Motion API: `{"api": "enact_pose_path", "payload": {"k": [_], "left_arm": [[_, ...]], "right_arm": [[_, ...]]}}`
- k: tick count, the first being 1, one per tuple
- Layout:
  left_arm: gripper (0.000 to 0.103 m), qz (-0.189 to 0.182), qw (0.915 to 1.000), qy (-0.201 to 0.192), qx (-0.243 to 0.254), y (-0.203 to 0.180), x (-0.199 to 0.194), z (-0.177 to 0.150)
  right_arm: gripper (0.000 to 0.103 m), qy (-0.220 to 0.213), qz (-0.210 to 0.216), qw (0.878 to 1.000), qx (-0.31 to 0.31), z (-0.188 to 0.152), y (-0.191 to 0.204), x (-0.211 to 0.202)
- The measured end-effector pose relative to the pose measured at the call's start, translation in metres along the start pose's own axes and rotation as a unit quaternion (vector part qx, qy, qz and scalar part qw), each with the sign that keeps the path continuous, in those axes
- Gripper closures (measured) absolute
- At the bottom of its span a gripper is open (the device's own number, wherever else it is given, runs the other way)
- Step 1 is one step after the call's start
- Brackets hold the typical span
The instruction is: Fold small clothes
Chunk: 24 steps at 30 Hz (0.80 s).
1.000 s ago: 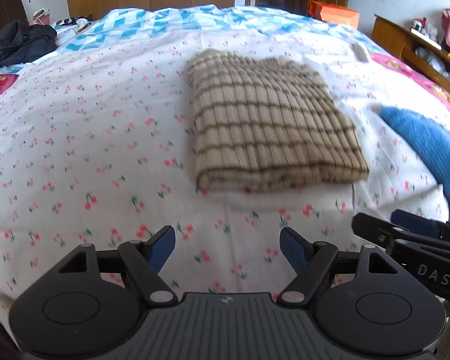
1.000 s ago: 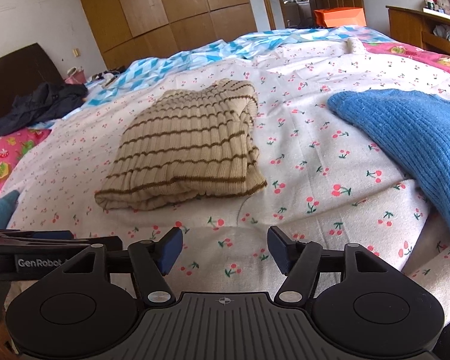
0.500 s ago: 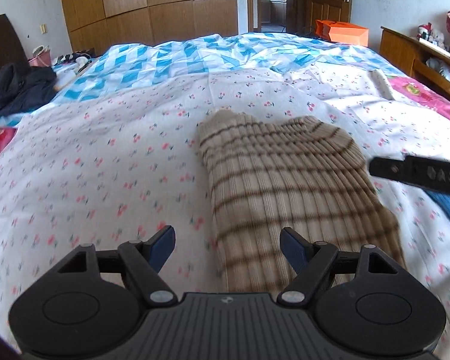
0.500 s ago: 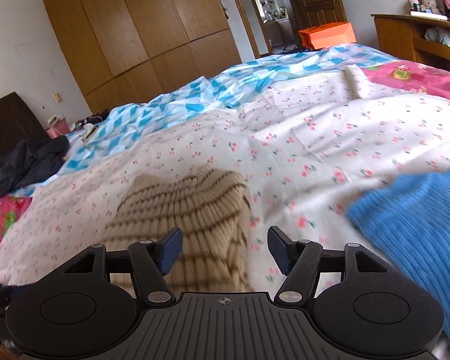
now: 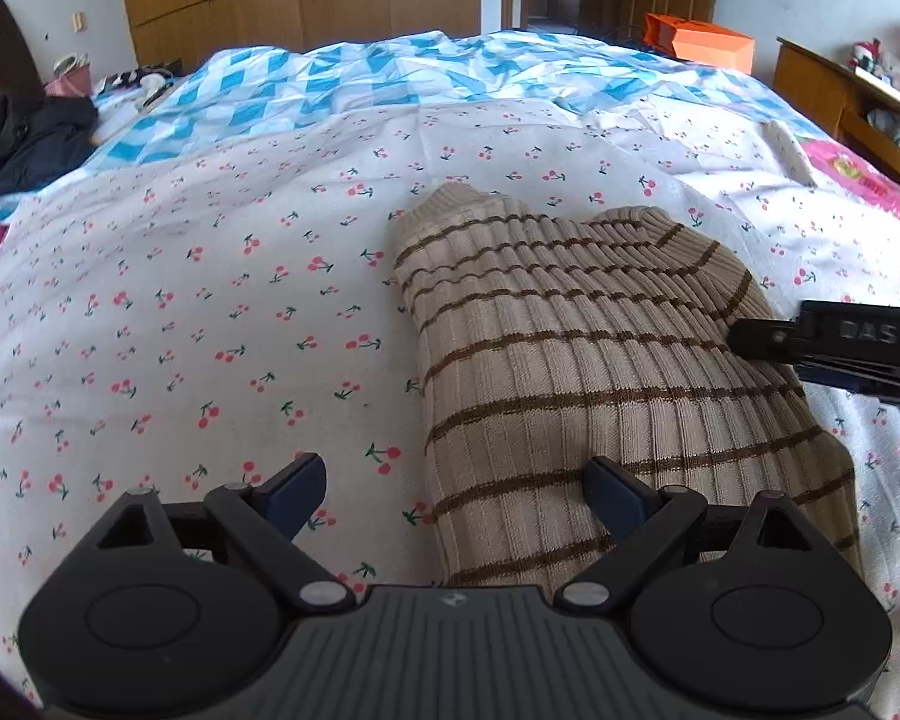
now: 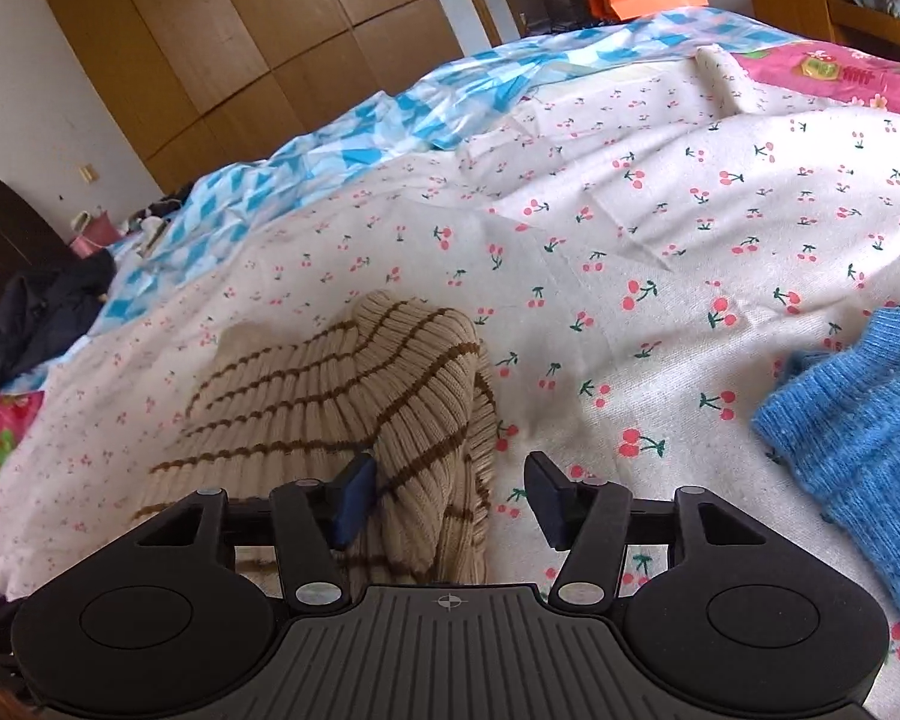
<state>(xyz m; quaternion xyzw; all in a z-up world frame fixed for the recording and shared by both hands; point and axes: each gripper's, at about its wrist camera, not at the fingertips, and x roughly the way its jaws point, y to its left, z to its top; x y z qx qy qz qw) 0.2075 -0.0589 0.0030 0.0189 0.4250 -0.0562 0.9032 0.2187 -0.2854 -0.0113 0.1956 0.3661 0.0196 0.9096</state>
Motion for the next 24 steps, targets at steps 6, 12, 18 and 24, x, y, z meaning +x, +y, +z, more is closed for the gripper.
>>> {"api": "enact_pose_path", "payload": {"k": [6, 12, 18, 24], "left_arm": [[0.005, 0.005, 0.9999, -0.002, 0.011, -0.008, -0.009, -0.002], [0.005, 0.012, 0.9996, -0.007, 0.024, -0.018, -0.018, -0.002], [0.005, 0.016, 0.9993, -0.01, 0.031, -0.024, -0.023, -0.001], [0.005, 0.019, 0.9991, -0.008, 0.038, -0.028, -0.024, -0.005]], "right_arm": [[0.047, -0.008, 0.014, 1.0, 0.006, -0.007, -0.002, -0.021], [0.046, -0.01, 0.017, 1.0, 0.005, -0.013, -0.004, -0.031], [0.043, -0.008, 0.023, 1.0, 0.005, -0.017, -0.007, -0.037], [0.041, -0.011, 0.009, 1.0, -0.016, -0.024, -0.007, -0.045]]}}
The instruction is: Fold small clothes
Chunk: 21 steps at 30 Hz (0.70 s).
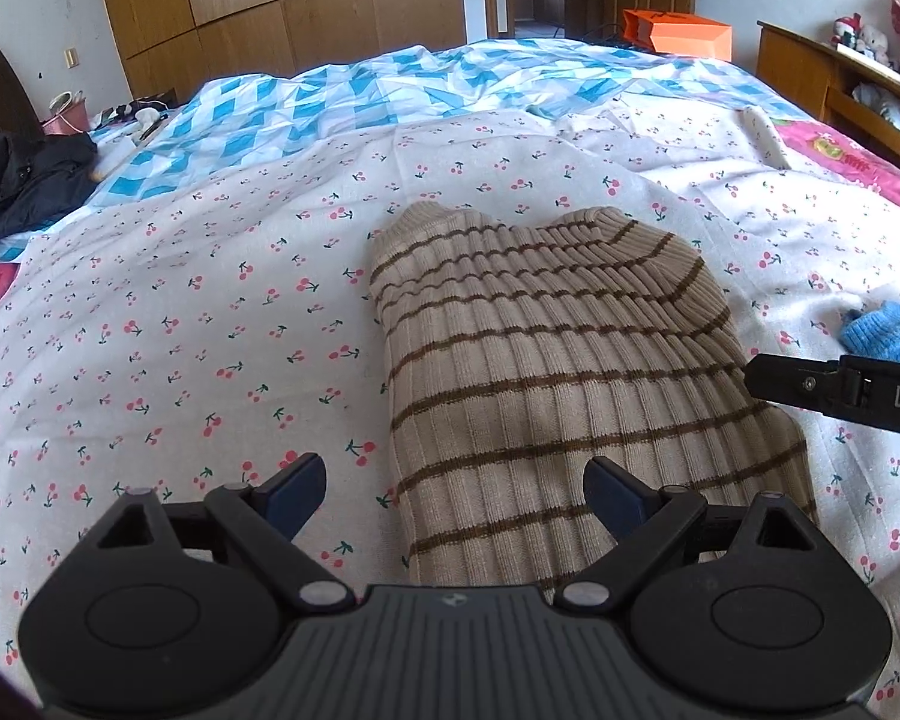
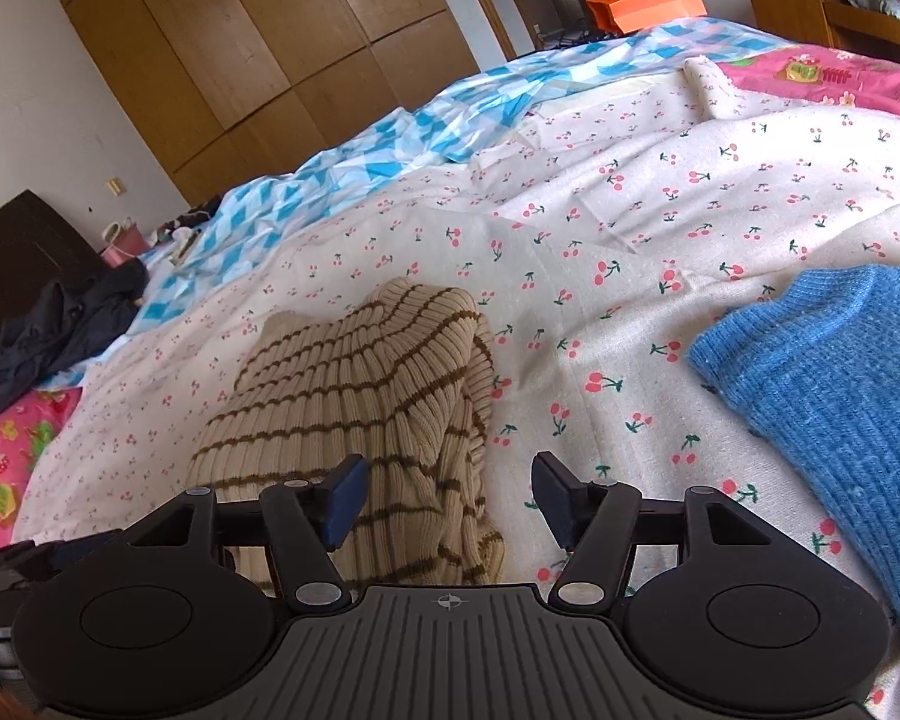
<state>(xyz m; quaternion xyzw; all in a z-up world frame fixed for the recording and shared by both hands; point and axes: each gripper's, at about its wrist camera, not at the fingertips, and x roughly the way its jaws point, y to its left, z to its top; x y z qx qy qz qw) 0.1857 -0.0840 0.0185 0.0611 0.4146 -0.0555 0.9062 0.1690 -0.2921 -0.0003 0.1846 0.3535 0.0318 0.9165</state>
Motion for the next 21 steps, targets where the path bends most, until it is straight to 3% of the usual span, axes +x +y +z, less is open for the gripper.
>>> {"api": "enact_pose_path", "payload": {"k": [21], "left_arm": [[0.005, -0.001, 0.9993, 0.033, -0.015, 0.013, 0.014, -0.01]], "right_arm": [[0.031, 0.033, -0.019, 0.998, -0.046, -0.011, 0.012, 0.001]]}}
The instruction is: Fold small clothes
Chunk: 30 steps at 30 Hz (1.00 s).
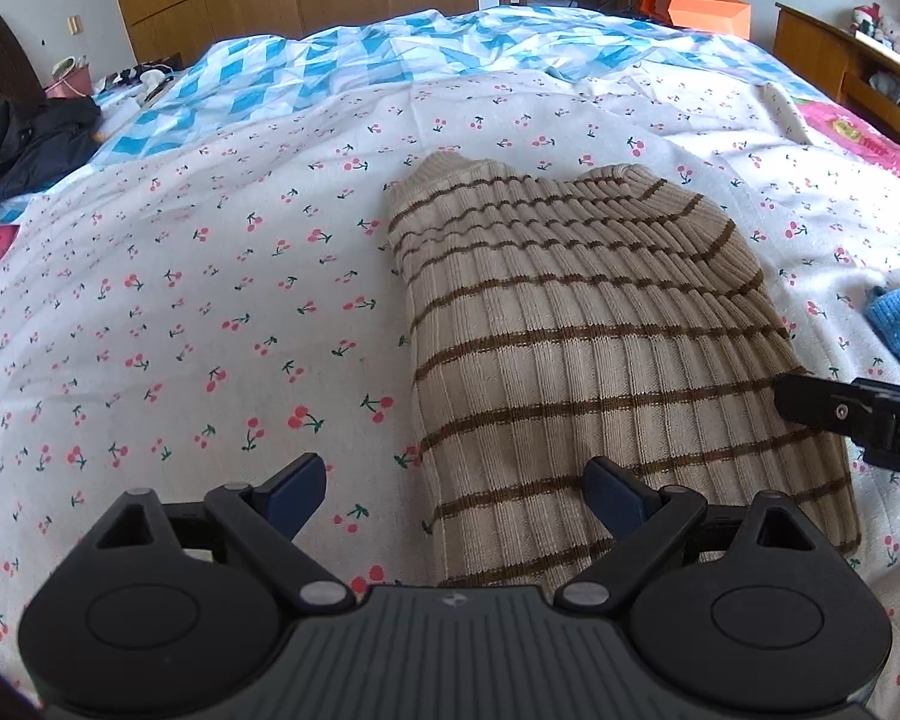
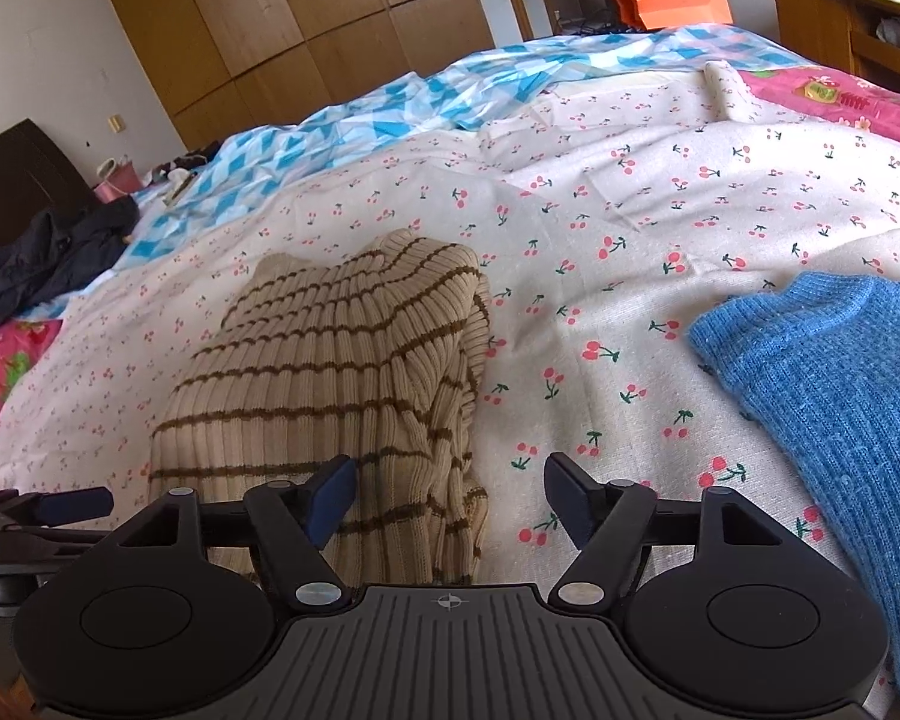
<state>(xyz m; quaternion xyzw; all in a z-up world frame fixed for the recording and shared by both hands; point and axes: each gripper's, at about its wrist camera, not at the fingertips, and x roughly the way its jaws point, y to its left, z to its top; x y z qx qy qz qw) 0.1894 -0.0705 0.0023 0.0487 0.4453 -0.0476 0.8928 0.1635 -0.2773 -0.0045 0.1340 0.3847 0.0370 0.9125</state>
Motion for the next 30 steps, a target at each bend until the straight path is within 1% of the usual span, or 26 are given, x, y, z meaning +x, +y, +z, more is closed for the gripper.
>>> {"api": "enact_pose_path", "payload": {"k": [8, 14, 18, 22, 27, 30], "left_arm": [[0.005, -0.007, 0.9999, 0.005, -0.008, 0.004, 0.0, -0.003], [0.005, -0.02, 0.9992, 0.026, -0.021, 0.008, 0.0, -0.01], [0.005, -0.018, 0.9994, 0.024, -0.019, 0.011, -0.006, -0.013], [0.005, -0.017, 0.9994, 0.024, -0.019, 0.012, -0.011, -0.017], [0.005, -0.024, 0.9991, 0.023, -0.026, 0.012, -0.021, -0.028], [0.005, -0.025, 0.9989, 0.028, -0.029, 0.011, -0.026, -0.034]], "right_arm": [[0.029, 0.005, -0.012, 1.0, -0.022, -0.005, 0.008, -0.008], [0.029, 0.014, -0.026, 0.999, -0.03, -0.005, 0.011, -0.011], [0.029, 0.017, -0.029, 0.999, -0.024, -0.007, 0.01, -0.014], [0.029, 0.016, -0.03, 0.999, -0.031, -0.009, 0.014, -0.022], [0.029, 0.016, -0.036, 0.998, -0.055, -0.018, 0.026, -0.034], [0.029, 0.019, -0.038, 0.998, -0.055, -0.022, 0.029, -0.036]]}}
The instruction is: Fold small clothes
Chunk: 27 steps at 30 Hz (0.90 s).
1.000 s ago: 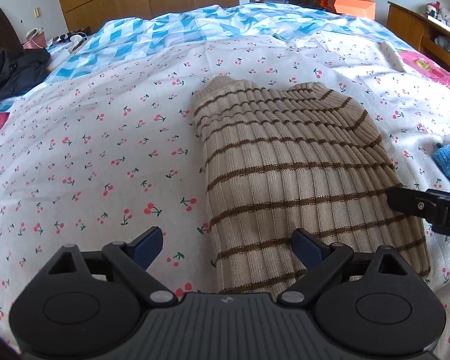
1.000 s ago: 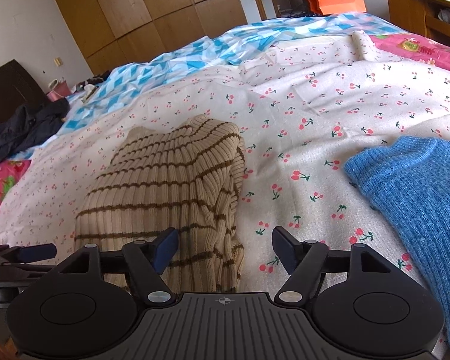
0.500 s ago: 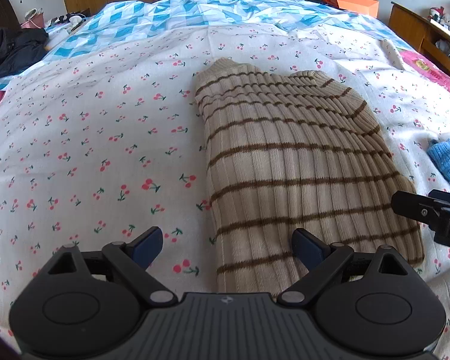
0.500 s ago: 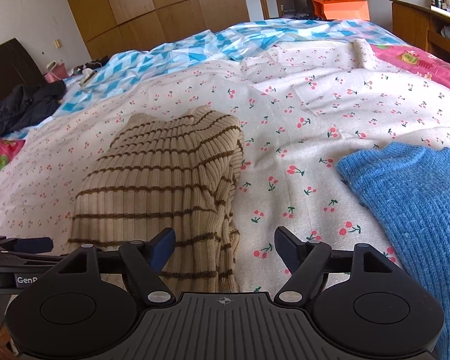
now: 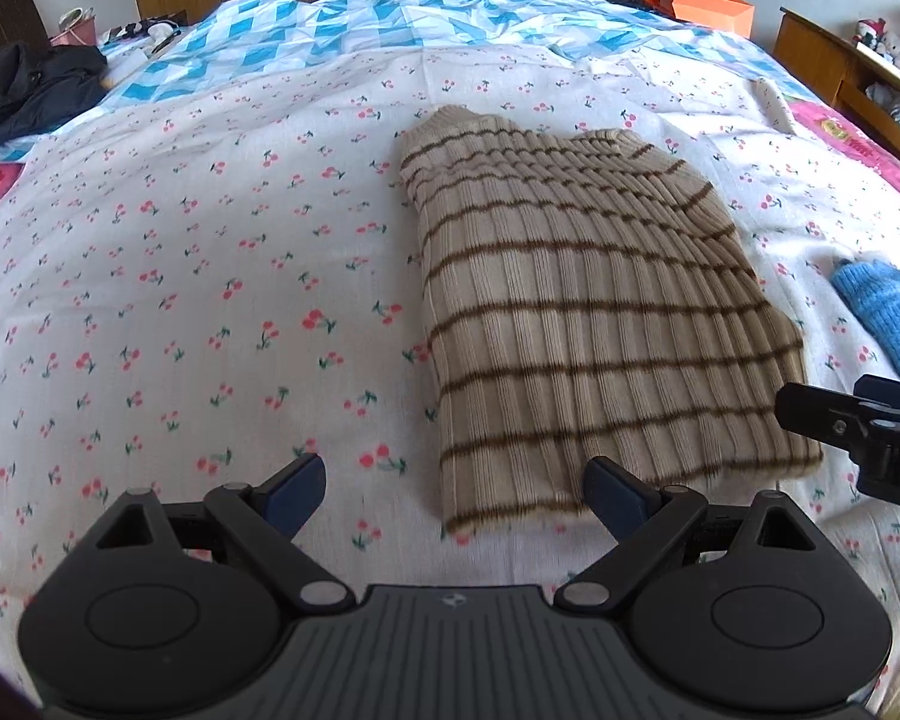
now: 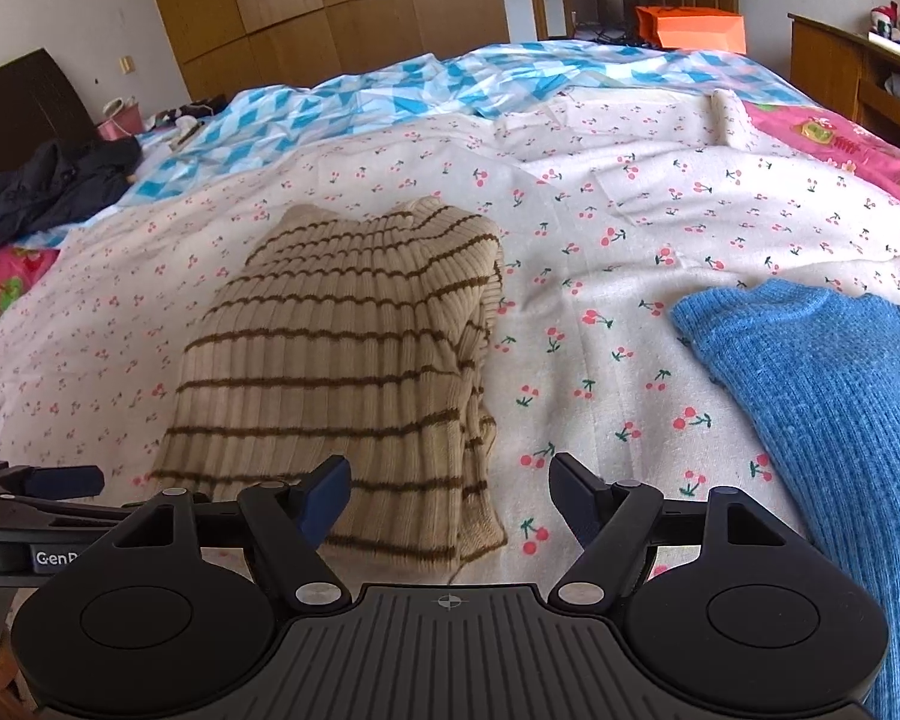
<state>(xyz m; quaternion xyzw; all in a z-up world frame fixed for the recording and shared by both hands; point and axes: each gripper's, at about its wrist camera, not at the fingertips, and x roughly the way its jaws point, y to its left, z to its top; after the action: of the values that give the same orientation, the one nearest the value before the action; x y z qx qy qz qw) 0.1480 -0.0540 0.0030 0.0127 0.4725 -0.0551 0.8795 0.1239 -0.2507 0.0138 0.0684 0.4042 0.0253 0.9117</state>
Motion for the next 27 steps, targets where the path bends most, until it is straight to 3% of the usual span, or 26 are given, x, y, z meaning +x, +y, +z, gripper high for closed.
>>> {"api": "enact_pose_path", "payload": {"k": [27], "left_arm": [[0.005, -0.02, 0.9993, 0.017, -0.027, -0.009, -0.024, -0.055]], "right_arm": [[0.027, 0.008, -0.004, 1.0, -0.013, -0.06, 0.018, -0.035]]}}
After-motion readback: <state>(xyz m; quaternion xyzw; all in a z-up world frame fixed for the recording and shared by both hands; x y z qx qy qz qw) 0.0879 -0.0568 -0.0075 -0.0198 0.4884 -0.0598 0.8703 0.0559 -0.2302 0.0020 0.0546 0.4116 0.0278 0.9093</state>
